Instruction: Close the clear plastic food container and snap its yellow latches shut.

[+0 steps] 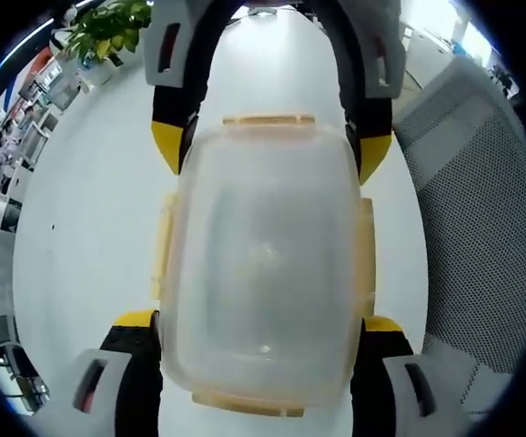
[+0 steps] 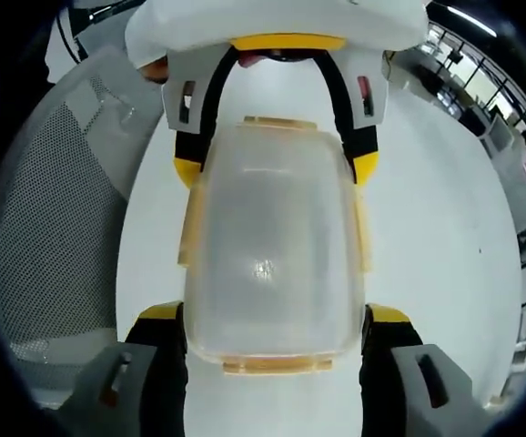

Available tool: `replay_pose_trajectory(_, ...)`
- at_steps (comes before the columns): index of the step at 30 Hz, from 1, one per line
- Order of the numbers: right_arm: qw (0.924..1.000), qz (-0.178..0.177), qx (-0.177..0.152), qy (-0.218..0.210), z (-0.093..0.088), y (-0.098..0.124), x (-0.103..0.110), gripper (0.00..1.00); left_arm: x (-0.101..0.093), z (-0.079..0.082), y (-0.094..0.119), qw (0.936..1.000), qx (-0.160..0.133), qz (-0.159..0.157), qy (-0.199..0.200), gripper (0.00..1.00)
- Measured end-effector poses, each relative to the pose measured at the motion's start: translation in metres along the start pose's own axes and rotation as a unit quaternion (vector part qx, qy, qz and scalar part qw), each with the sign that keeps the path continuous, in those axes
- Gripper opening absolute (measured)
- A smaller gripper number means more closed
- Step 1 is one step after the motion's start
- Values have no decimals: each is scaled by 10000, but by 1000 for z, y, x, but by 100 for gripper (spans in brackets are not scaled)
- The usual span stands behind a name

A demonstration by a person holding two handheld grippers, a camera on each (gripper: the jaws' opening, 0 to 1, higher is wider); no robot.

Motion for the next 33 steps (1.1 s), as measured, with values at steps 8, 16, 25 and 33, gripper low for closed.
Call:
replay_pose_trajectory(8,10000,8,0,36,3,-1,-13,75,13,-2,-2,10000,-16,12,56,84)
replay_pose_trajectory(16,9999,31,-60,113,4,-3,-27,76,25,-4,-3,9999,-31,41,147,84)
replay_pose_trajectory(25,9999,23,-32,121,7,-5,-43,75,40,-7,-6,9999,16,39,138,84)
replay_pose_trajectory(33,9999,33,-96,137,8,-5,-52,76,48,-8,-6,9998,-28,51,173,84)
Point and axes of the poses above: the point that each gripper's makers call its tool centre point, and the gripper's own axes: y roughly backward along the fingers, x roughly to its left, z roughly out of its top, the point moved 6 cm from there along y, roughly backward along the fingers, and after that the axes turned 3 degrees about z, right-handed, at the moved point
